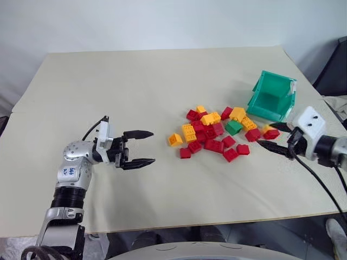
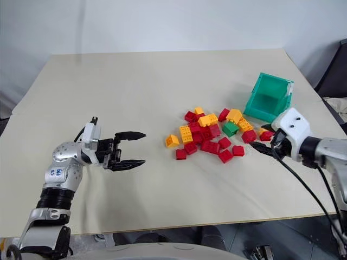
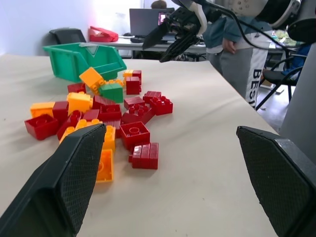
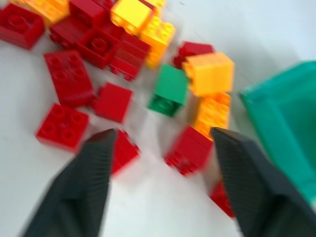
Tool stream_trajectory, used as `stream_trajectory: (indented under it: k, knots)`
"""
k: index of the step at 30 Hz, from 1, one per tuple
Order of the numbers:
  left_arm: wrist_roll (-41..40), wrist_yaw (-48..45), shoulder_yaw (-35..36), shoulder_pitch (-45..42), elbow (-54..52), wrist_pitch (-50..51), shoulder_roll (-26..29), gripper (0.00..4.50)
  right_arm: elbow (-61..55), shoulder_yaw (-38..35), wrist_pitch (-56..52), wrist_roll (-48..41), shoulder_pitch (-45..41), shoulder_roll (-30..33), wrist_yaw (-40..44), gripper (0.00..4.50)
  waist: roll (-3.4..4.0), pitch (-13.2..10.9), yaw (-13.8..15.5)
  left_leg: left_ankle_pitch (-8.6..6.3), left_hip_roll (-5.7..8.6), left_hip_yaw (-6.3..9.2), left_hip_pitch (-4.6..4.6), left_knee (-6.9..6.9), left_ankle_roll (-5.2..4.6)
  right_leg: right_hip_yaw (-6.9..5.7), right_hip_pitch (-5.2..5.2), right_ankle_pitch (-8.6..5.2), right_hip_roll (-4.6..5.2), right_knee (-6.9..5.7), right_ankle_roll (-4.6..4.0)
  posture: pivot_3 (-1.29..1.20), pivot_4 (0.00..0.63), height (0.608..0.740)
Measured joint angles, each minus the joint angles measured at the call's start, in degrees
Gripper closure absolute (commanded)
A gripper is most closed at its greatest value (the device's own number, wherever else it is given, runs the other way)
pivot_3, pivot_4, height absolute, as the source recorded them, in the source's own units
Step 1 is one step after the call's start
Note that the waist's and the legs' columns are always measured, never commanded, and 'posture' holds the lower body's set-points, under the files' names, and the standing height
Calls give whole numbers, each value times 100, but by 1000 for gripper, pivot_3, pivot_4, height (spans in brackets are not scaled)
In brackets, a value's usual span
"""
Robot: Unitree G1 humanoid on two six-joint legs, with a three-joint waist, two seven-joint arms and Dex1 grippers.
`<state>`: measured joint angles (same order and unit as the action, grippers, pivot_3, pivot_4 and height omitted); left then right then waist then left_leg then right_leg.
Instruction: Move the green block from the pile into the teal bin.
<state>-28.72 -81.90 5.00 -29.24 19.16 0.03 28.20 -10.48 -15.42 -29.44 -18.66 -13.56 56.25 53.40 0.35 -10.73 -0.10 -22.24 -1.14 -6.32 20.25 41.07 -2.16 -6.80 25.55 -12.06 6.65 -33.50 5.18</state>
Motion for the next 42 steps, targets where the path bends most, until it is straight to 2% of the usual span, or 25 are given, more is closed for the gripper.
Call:
stream_trajectory:
  k: [1, 5, 7, 10, 14, 18, 24, 35, 38, 42]
  knots:
    - [4, -15, -1, -30, 54, -10, -3, 0, -51, -30, -52, -22, 26, 18, 6, 39, 0, 0, 1, 0, 0, 0, 0, 0, 0, 0, 0, 0, 0, 0, 0, 0, 150, 740]
    - [41, -35, -7, -109, 208, -40, -11, 0, -64, 165, -220, -37, -217, 0, -81, 39, 0, 0, -4, 0, 1, -3, -1, 1, 0, 4, 1, 0, 1, -2, 0, 0, 150, 740]
    - [64, -50, -31, -166, 227, -54, -33, 0, 30, 442, -338, 39, -653, -188, -273, 39, 0, 0, -13, 0, 0, -7, -3, 3, 0, 7, 2, 1, 1, -4, -1, 0, 150, 740]
    - [81, -69, -72, -203, 231, -68, -69, 0, 569, 1066, -537, 275, -1450, -637, -563, 39, 0, 0, -24, 0, -1, -9, -5, 3, 1, 10, 4, 2, 1, -6, -3, 0, 150, 740]
    - [83, -67, -81, -191, 233, -72, -53, 0, 1246, 1617, -639, 536, -1948, -967, -665, 39, 1, 0, 5, 1, 2, -6, 14, 2, 2, 0, 17, 0, 2, -3, -6, 0, 150, 740]
    - [81, -9, -55, -136, 158, -67, -23, 0, 2496, 2242, -738, 1048, -2810, -1326, -809, 39, 1, 0, -29, -1, 5, -15, 14, 8, -2, 8, 17, 4, 2, -1, 1, 0, 150, 740]
    - [82, 85, -22, 131, 30, -59, 115, 0, 3196, 2528, -518, 1428, -3168, -1437, -721, 39, 2, -1, -13, -1, 2, -14, 16, 1, -2, 4, 19, 3, 2, 2, -1, 0, 150, 740]
    - [81, 250, 66, 321, -304, 2, 151, 0, 2964, 2530, -703, 1392, -3194, -1810, -292, 39, 3, 0, -94, 0, -4, -15, 7, 2, 2, 7, 16, 3, -1, -6, -1, 0, 150, 740]
    - [81, 251, 64, 311, -294, 2, 149, 0, 2862, 2555, -803, 1402, -3174, -1834, -280, 599, 3, 0, -97, 0, -3, -15, 8, 2, 2, 7, 16, 3, 0, -5, -1, 0, 150, 740]
    - [81, 238, 58, 245, -258, 2, 108, 0, 2588, 2528, -907, 1399, -3039, -1831, -300, 1930, 3, 0, -95, 0, -1, -15, 8, 2, 2, 7, 16, 3, 1, -5, -1, 0, 150, 740]
